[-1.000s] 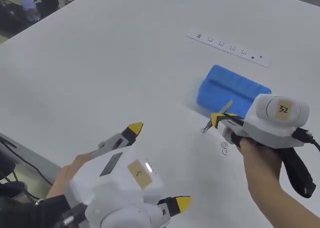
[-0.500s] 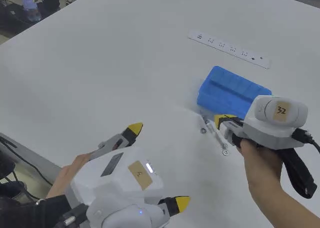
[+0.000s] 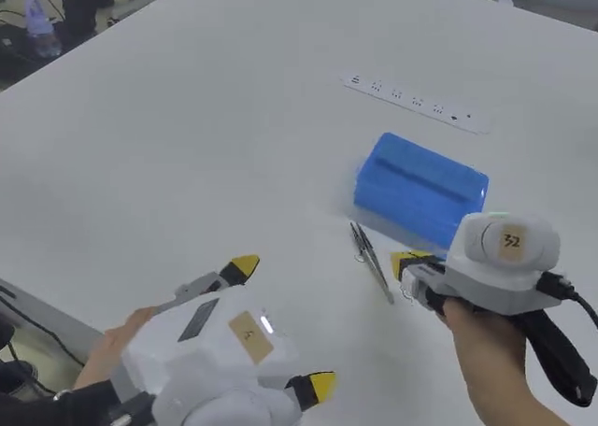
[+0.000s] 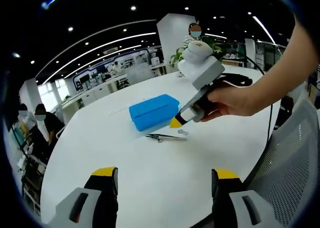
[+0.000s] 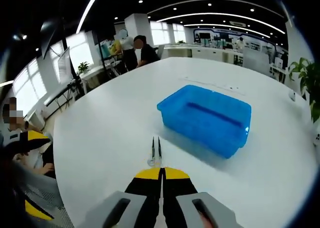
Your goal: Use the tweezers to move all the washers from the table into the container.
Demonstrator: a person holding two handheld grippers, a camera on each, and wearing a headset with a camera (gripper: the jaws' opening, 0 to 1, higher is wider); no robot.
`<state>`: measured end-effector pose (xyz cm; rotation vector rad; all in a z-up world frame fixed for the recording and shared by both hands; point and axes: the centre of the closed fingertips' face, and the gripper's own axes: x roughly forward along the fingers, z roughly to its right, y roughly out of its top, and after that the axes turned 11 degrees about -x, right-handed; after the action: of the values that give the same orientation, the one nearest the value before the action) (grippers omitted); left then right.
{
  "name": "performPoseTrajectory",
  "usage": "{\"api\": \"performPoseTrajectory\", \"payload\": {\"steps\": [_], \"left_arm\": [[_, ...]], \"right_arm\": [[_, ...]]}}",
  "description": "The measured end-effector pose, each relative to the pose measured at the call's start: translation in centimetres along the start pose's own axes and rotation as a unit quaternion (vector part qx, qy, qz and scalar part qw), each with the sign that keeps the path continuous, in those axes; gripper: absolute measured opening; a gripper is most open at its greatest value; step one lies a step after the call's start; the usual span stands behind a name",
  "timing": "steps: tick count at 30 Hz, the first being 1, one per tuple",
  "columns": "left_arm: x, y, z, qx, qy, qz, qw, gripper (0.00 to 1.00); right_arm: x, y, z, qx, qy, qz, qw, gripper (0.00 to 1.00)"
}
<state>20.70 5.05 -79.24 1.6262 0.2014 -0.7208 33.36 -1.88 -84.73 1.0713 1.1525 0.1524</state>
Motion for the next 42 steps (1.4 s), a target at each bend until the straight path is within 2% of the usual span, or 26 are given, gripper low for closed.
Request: {"api": "performPoseTrajectory", "payload": {"steps": [2,5,7,8,9,10,11,12,13,16,20,21,22,23,25,28,31,33,35,39,41,42], "left_arm": [[0.0,0.0,0.2,-0.006,-0.006,-0.002,1.0000,0.76],[0.0,-0.1,0.2,-0.002,-0.005,-0.004,1.0000,0.73],[0.0,-0.2,0.3,0.005,-0.004,-0.008,1.0000,0.73],[0.0,-0.2,0.3,0.007,-0.004,-0.008,0.9999,0.73],[0.0,-0.2,0.3,0.009,-0.005,-0.007,0.9999,0.72],[0.0,-0.2,0.3,0.009,-0.005,-0.007,0.9999,0.72],[0.0,-0.2,0.4,0.008,-0.006,-0.009,0.9999,0.72],[-0.1,-0.3,0.4,0.007,-0.007,-0.010,0.9999,0.72],[-0.1,-0.2,0.4,0.004,-0.009,-0.010,0.9999,0.72],[-0.2,-0.1,0.3,-0.001,-0.011,-0.011,0.9999,0.71],[0.1,0.9,0.1,-0.003,-0.019,-0.005,0.9998,0.70],[0.3,1.2,0.1,-0.001,-0.021,-0.003,0.9998,0.70],[0.6,1.6,0.0,0.005,-0.024,-0.002,0.9997,0.70],[0.8,1.9,-0.2,0.009,-0.025,-0.002,0.9996,0.70],[1.2,2.7,-0.4,0.016,-0.030,0.002,0.9994,0.70],[2.2,3.4,-0.5,0.024,-0.049,0.001,0.9985,0.70],[3.0,3.5,-0.7,0.050,-0.060,-0.006,0.9969,0.70],[3.8,3.4,-1.0,0.064,-0.065,-0.014,0.9957,0.70],[4.2,3.4,-1.1,0.067,-0.068,-0.016,0.9953,0.69],[4.7,3.2,-1.1,0.066,-0.073,-0.021,0.9949,0.69],[4.9,3.0,-1.1,0.065,-0.075,-0.024,0.9948,0.68],[5.0,3.0,-1.2,0.065,-0.076,-0.025,0.9946,0.68]], "right_arm": [[0.0,-1.3,-0.7,-0.009,0.006,-0.017,0.9998,0.00],[-0.1,-2.2,-1.6,-0.028,0.007,-0.024,0.9993,0.05],[0.1,-3.0,-1.9,-0.041,0.005,-0.042,0.9983,0.04],[0.0,-2.4,-1.5,-0.056,-0.009,-0.025,0.9981,0.03],[-0.1,-2.8,-1.1,-0.074,-0.026,-0.044,0.9959,0.00],[-0.1,-2.8,-0.9,-0.090,-0.030,-0.049,0.9943,0.00],[0.1,-3.0,-1.3,-0.094,-0.023,-0.056,0.9937,0.00],[0.2,-2.7,-1.4,-0.102,-0.021,-0.045,0.9935,0.00],[0.3,-2.7,-1.3,-0.116,-0.025,-0.046,0.9918,0.00],[0.5,-2.6,-1.3,-0.127,-0.021,-0.048,0.9906,0.00],[0.7,-2.4,-1.2,-0.141,-0.017,-0.046,0.9888,0.00],[0.9,-2.6,-0.7,-0.136,-0.028,-0.054,0.9889,0.00],[0.9,-3.0,-0.8,-0.125,-0.018,-0.062,0.9900,0.00],[1.1,-3.0,-1.3,-0.107,-0.007,-0.051,0.9929,0.01],[1.2,-3.4,-1.2,-0.104,-0.008,-0.058,0.9928,0.03],[1.1,-2.9,-1.3,-0.093,-0.008,-0.046,0.9946,0.03],[1.3,-2.8,-1.6,-0.099,-0.009,-0.048,0.9939,0.06],[1.5,-2.6,-1.7,-0.090,-0.009,-0.047,0.9948,0.08],[1.9,-2.2,-1.5,-0.079,-0.011,-0.044,0.9958,0.10],[2.7,-1.6,-1.1,-0.084,-0.015,-0.047,0.9952,0.10],[3.0,-1.4,-0.7,-0.103,-0.027,-0.054,0.9928,0.05],[2.9,-1.8,-0.6,-0.104,-0.030,-0.068,0.9918,0.03]]}}
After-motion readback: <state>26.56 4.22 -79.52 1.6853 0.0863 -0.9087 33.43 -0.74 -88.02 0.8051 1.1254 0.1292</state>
